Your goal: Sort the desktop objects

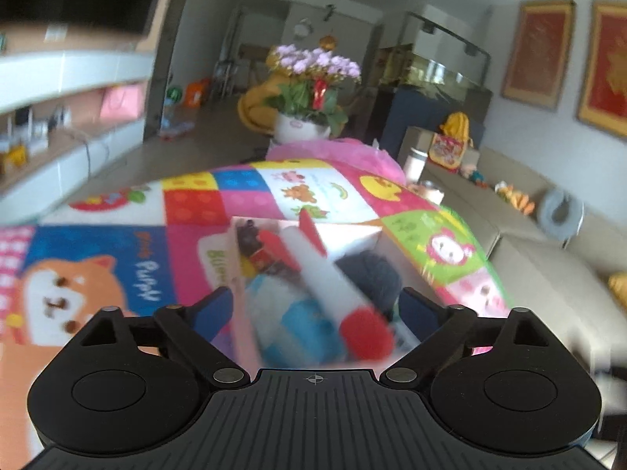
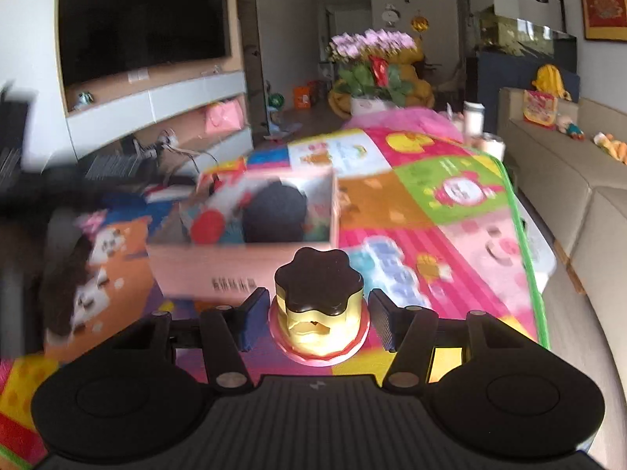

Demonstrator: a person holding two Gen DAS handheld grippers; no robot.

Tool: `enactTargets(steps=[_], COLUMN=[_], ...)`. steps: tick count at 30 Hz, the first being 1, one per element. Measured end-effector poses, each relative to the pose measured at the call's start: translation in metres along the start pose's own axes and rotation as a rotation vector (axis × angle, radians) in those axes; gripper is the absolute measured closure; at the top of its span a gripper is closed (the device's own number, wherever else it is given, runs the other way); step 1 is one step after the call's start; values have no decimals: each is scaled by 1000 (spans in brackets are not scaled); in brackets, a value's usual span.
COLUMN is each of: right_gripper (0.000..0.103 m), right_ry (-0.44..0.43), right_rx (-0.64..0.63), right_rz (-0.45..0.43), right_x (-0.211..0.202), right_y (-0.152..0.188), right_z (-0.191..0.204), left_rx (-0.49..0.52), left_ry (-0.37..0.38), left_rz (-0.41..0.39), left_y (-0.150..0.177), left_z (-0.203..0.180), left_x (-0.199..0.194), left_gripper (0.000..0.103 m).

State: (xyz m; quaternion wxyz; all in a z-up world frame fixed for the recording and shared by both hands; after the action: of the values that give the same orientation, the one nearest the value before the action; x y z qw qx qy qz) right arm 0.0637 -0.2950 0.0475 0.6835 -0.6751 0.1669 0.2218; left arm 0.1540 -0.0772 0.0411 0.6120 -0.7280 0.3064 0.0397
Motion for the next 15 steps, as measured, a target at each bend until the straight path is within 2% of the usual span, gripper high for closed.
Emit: enactTargets(steps=[3, 6, 7, 9, 13, 14, 15], right_gripper=[47, 47, 46, 33, 33, 36, 44], right_ry=[-30, -46, -52, -43, -32, -44, -64], right_rx=[6, 4, 2, -11, -37, -45, -56], right_rz=[-29, -21, -7, 12, -1, 5, 20], right_x=[18, 43, 53, 70, 82, 85, 89], right_y=[-31, -58, -65, -75, -91, -93, -94], right_z=[8, 19, 22, 27, 42, 50, 59], left_rx=[93, 118, 112, 92, 9, -20, -47], left_ry=[-21, -3, 7, 16, 8, 14, 29], left_rz=[21, 54, 64, 76, 87, 88, 87], left_y=[16, 34, 39, 50, 68, 71, 73], left_z=[-6, -8, -7, -3, 12, 15, 17], left_x=[-16, -26, -28, -32, -30, -28, -26], left_gripper=[7, 5, 5, 3, 3, 3, 3])
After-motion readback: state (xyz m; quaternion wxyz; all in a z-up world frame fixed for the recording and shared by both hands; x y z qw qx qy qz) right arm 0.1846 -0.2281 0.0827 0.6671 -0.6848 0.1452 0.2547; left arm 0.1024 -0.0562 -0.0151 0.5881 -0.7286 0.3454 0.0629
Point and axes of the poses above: each gripper's, at about its wrist camera, not at the fingertips, and x roughly the way its jaws point, z to its left, y to its underside, the point moved 6 cm from there along x, roughly the way its jaws point, and after that the axes turned 6 degrees about y, right-handed, at the moved point
